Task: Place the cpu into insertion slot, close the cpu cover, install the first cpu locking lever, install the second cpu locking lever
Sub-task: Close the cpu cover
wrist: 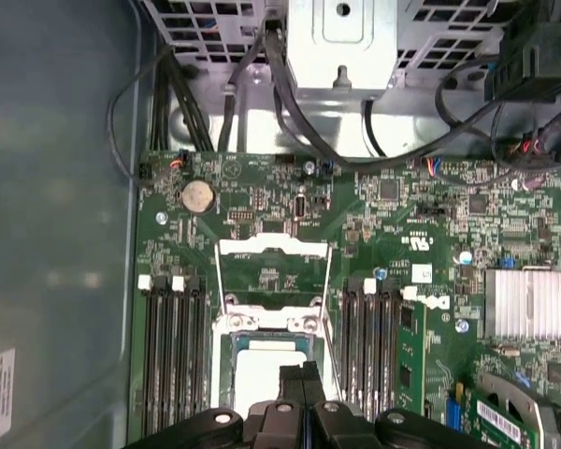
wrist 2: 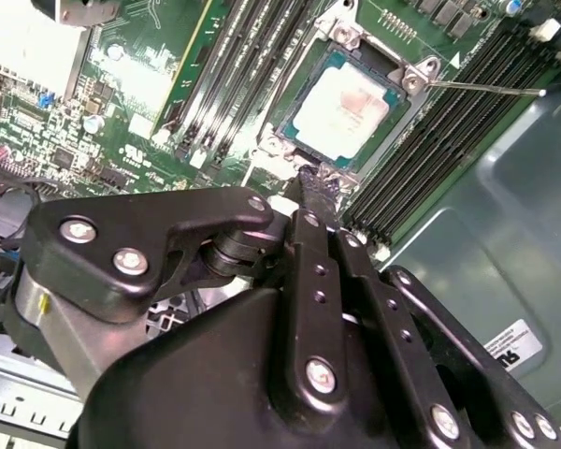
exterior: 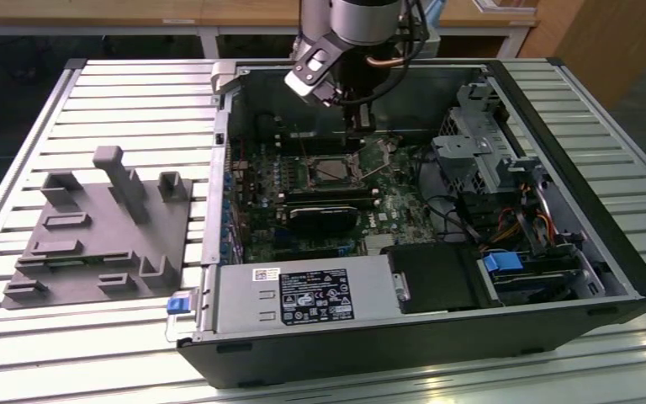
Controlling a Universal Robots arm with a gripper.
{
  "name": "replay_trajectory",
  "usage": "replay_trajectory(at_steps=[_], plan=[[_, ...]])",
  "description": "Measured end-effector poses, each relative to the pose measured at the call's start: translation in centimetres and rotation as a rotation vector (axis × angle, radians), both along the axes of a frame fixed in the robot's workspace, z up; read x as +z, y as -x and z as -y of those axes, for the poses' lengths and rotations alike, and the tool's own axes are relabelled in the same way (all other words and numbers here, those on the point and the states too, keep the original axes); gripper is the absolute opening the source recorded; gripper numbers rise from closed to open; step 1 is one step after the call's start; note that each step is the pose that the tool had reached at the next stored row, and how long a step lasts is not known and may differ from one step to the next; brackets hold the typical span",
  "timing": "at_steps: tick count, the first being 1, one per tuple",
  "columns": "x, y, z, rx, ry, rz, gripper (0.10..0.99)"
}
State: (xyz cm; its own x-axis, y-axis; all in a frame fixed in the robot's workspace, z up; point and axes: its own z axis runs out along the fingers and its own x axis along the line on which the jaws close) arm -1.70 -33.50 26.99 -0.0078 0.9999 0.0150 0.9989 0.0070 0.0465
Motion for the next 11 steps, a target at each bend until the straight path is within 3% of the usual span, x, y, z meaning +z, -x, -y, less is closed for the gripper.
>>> replay_trajectory(at_steps=[6,11], plan=[[-0.12,-0.86,-0.18,0.0,0.0,-0.0041,0.11],[-0.39,-2.12,-0.45,0.0,0.0,-0.007,0.11]])
